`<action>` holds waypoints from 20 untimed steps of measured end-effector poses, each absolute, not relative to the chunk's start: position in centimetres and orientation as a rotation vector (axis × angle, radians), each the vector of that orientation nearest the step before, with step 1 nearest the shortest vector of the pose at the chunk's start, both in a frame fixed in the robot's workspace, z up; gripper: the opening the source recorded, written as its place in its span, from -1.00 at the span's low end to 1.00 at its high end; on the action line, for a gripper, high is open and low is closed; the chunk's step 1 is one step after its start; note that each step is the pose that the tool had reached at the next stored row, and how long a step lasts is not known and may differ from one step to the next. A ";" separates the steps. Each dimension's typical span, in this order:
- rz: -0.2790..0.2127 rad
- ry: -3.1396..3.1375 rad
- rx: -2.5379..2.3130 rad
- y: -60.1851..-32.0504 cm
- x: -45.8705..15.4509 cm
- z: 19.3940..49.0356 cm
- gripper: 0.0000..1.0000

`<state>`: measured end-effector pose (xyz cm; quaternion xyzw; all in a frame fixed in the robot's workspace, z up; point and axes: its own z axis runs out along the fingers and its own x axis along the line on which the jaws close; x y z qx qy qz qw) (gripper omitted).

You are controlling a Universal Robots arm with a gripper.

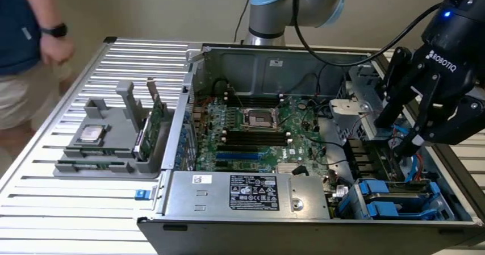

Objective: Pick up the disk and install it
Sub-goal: 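Insert the second disk wire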

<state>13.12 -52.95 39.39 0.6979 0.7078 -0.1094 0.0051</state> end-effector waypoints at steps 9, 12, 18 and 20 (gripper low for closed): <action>-0.333 2.206 2.178 -52.9 13.7 39.4 0.19; -0.325 2.196 2.170 -52.9 13.8 39.4 0.19; -0.308 2.157 2.143 -52.8 13.7 39.2 0.19; -0.320 2.142 2.131 -52.6 13.7 39.1 0.19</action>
